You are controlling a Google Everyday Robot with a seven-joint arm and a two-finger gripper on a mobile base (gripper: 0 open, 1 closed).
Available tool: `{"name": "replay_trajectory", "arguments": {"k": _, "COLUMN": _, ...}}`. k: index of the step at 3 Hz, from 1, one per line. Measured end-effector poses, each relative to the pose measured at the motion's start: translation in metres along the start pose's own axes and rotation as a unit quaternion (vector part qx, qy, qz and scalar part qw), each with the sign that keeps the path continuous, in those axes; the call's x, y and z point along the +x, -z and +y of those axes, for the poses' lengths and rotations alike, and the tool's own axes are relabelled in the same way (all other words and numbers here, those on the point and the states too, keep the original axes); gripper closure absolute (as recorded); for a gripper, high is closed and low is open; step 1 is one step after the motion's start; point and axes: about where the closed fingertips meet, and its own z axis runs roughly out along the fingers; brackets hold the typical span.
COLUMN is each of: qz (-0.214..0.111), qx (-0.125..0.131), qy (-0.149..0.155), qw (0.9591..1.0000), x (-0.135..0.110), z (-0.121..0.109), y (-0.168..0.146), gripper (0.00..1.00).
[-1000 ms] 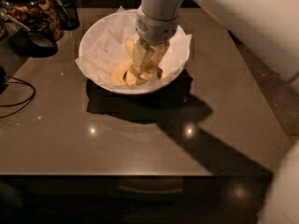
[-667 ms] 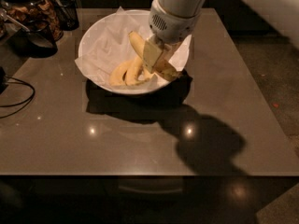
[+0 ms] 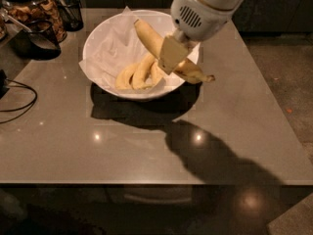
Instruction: Pick banana from white bowl
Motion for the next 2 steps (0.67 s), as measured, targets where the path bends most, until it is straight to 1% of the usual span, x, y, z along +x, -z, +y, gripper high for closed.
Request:
{"name": "replay_trajectory", "arguments": {"k": 1, "qz": 0.001, "qx": 0.013, "qy": 0.017, "qw": 0.9998, "x": 0.002, "z": 0.023, "y": 0.016, "gripper": 1.0}}
{"name": "replay_trajectory", "arguments": {"k": 2, "qz": 0.017, "qx": 0.006, "qy": 0.026, "qw": 0.9995, "x": 0.015, "z": 0.05, "y": 0.021, "gripper": 1.0}}
